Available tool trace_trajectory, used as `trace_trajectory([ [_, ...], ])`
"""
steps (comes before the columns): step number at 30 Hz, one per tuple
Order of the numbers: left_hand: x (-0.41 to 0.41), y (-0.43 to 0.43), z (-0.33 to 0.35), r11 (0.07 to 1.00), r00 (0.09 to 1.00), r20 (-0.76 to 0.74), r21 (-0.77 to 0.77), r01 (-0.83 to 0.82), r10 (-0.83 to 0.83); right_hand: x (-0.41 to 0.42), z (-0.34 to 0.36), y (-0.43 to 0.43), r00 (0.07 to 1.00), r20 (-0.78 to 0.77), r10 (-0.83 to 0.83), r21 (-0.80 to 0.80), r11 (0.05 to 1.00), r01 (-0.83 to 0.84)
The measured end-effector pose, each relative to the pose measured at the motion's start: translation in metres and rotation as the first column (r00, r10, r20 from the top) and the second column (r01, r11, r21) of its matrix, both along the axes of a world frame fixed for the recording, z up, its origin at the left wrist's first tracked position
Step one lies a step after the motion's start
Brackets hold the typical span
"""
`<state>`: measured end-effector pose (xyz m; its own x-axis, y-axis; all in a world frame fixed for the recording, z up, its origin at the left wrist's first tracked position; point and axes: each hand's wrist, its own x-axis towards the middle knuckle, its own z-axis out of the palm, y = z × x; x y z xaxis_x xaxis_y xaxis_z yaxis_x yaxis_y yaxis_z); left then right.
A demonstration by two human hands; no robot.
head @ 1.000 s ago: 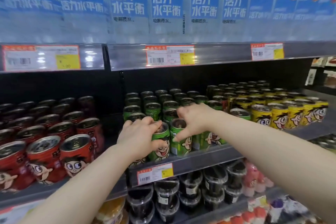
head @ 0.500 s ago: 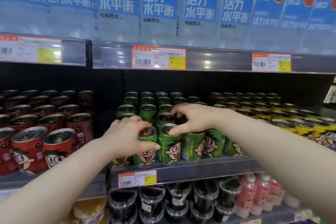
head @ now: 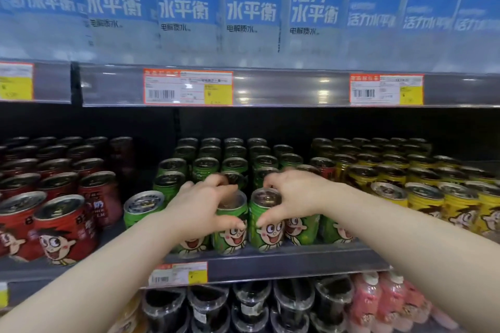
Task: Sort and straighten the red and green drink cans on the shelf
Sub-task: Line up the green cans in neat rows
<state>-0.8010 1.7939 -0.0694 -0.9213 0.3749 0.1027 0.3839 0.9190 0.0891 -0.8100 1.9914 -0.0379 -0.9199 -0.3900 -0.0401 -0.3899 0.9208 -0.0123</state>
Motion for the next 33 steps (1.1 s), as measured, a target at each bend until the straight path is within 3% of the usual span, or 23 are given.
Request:
trace_trajectory([
  [5, 0.0, 0.006, 0.007, 0.998, 0.998, -0.03, -0.033, -0.053, 0.052, -0.005, 0.034, 0.041, 1.0, 0.017, 0.004, -0.214, 0.977, 0.0],
  [10, 0.001, 0.036, 0.008, 0.998, 0.997, -0.077, -0.062, 0.013, -0.018, 0.001, 0.024, 0.06, 0.987, 0.156, -0.036, 0.004, 0.999, 0.036],
  [15, -0.006, 0.047, 0.0, 0.991, 0.993, -0.014, -0.067, 0.116, -0.117, -0.002, 0.0, 0.061, 0.996, 0.049, -0.075, -0.059, 0.995, 0.078],
  [22, -0.01, 0.045, 0.0, 0.986, 0.988, -0.019, -0.064, 0.152, -0.153, -0.004, 0.012, 0.06, 0.989, 0.134, -0.061, -0.014, 0.998, 0.064],
  [25, -0.012, 0.036, 0.007, 0.977, 0.989, -0.041, 0.15, 0.15, -0.146, -0.014, 0.024, 0.049, 0.997, 0.076, -0.029, -0.095, 0.995, 0.036],
  [27, -0.019, 0.018, 0.015, 0.947, 0.991, -0.117, 0.307, 0.1, -0.066, -0.026, 0.027, 0.035, 1.0, -0.019, -0.008, -0.19, 0.982, 0.004],
  [29, -0.031, -0.012, 0.022, 0.944, 0.983, -0.148, 0.325, -0.056, 0.109, -0.039, 0.026, 0.016, 0.999, -0.048, 0.018, -0.237, 0.971, -0.029],
  [33, -0.042, -0.069, 0.032, 0.853, 0.889, 0.045, 0.26, -0.452, 0.456, -0.056, 0.021, -0.031, 0.998, -0.008, 0.063, -0.228, 0.972, -0.063],
])
